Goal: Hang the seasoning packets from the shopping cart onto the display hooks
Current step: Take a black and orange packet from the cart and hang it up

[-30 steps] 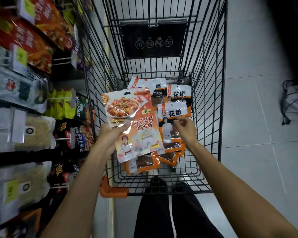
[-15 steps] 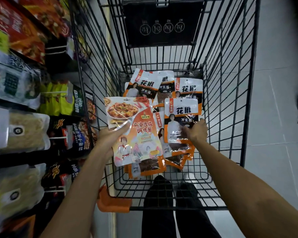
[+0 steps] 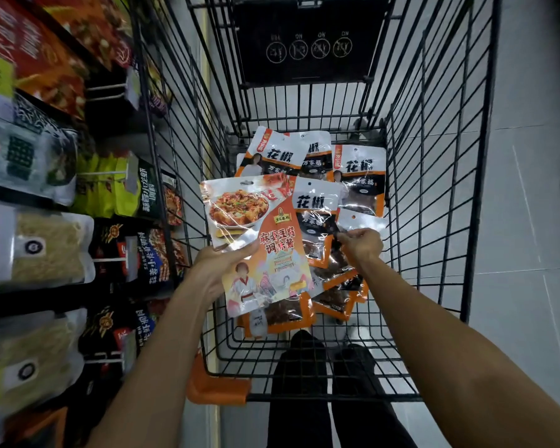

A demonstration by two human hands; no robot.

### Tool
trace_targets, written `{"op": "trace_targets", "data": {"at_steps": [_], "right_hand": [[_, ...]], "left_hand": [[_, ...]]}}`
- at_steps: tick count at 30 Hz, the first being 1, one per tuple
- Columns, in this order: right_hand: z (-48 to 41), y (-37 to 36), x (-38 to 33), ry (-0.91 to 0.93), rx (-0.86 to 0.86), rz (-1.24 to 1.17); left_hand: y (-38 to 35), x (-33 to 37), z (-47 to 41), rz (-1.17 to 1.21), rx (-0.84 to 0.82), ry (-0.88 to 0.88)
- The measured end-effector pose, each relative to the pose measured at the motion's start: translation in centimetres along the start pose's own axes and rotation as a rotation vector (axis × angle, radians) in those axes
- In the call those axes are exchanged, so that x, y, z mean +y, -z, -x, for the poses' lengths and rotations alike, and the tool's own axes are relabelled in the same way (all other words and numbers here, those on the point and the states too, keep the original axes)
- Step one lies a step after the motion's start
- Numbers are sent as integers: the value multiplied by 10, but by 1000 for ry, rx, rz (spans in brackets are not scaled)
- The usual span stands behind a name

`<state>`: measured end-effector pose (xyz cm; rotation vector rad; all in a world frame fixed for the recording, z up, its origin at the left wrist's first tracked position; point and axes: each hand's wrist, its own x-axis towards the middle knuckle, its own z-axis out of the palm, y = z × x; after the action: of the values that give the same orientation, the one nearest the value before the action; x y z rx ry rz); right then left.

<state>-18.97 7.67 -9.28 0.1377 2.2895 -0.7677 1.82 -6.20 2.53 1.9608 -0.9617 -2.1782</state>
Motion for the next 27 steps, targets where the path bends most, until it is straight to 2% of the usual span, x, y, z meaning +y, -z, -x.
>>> {"op": "trace_targets", "data": {"at_steps": [5, 8, 11, 16, 20, 22, 24, 27], "right_hand": [[-1, -15, -2, 321, 128, 539], [-1, -31, -9, 315, 87, 779], [-3, -43, -16, 272, 70, 828], [-9, -49, -22, 287, 79, 721], [-9, -59, -25, 407, 118, 565], [-5, -66, -25, 413, -1, 300], [2, -71, -24, 328, -138, 33], [5, -74, -23, 172, -267, -144]], "left_hand": [[-1, 0, -4, 19, 60, -9], [0, 1, -8, 1, 66, -8], [1, 1, -13, -4, 53, -21], [0, 3, -19, 17, 49, -12], [-1, 5, -20, 24, 61, 1], [-1, 7, -19, 25, 60, -6], [-1, 8, -19, 13, 80, -18], [-1, 8, -18, -18, 123, -66]]}}
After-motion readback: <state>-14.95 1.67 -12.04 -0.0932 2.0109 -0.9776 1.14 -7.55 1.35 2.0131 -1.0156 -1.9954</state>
